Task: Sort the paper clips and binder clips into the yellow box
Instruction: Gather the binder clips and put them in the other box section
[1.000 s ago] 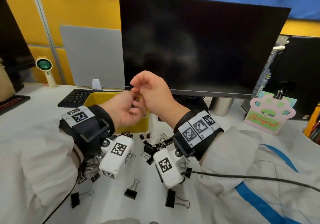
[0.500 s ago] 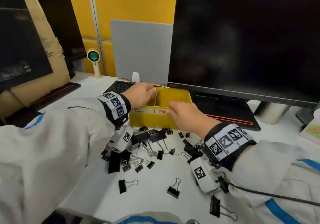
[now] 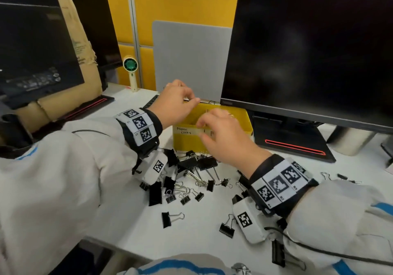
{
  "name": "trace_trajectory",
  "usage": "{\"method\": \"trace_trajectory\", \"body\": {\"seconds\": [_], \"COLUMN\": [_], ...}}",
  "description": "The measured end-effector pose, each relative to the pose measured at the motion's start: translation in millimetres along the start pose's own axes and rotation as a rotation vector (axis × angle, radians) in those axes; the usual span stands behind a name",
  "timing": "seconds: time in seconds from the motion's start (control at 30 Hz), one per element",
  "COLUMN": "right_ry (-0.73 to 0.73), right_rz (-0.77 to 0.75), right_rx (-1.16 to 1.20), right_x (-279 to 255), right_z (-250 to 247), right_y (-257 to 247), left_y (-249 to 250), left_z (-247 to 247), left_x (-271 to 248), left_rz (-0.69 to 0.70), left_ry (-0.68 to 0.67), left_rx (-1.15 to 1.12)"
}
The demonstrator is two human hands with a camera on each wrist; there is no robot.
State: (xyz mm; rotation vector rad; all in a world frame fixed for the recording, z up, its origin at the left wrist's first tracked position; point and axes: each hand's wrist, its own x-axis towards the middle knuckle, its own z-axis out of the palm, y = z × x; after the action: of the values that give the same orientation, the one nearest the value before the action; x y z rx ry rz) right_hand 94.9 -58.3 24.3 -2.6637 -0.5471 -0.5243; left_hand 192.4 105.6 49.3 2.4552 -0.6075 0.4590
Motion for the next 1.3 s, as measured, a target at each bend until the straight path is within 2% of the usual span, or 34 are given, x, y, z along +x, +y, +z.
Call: {"method": "trace_trajectory", "body": {"seconds": [0.07,0.13,0.2,0.27,0.37,0.43,0.5,0.67,0.87,1.2,1.3], "right_ry": [-0.240,-0.560,-0.748,-0.786,-0.756,-0.761,-0.765,-0.714,-0.606,-0.424,-0.473], "right_rz": [-0.122,-0.125,-0.108,-0.090,-0.061,-0.046,-0.029,0.068,0.147,0.266,0.325], "right_rx": [0.121,0.162,0.120,0.077,0.004,-0.027,-0.028,-0.015,0.042,0.093,0.083], "right_x": [0.9,-0.7,-4.5,-7.9,-8.7,-9.9,-11.7,-16.2,-30.4,-53.5,-61.1], "right_z": [3.3,6.4,10.5,13.1,11.6,8.3,4.6,-1.4,-16.0,-41.2,-62.5], "right_y": [-20.8,-36.7,-42.8,-41.7,-33.2,-25.5,-16.2,9.9,31.0,64.6,67.2], "left_y": [-8.1,-15.2,-23.4,-31.1,-37.8,-41.2,-44.0,-36.5,-32.2,-0.2,14.1], "left_z": [-15.9,-32.3,-46.8,-56.0,-62.9,-64.1,-61.8,-52.2,-46.4,-11.5,4.4], "left_x": [-7.6,-17.8,-26.8,-35.2,-50.5,-58.2,-61.2,-68.1,-80.7,-92.8,-93.8], "left_rz": [-0.027,-0.085,-0.160,-0.262,-0.472,-0.544,-0.587,-0.629,-0.581,-0.384,-0.334], "left_ry": [-0.001,-0.064,-0.199,-0.446,-0.812,-0.974,-1.046,-1.053,-1.201,-0.939,-0.864], "left_rx": [-0.025,-0.052,0.044,0.150,0.225,0.245,0.209,0.101,0.200,0.169,0.113]}}
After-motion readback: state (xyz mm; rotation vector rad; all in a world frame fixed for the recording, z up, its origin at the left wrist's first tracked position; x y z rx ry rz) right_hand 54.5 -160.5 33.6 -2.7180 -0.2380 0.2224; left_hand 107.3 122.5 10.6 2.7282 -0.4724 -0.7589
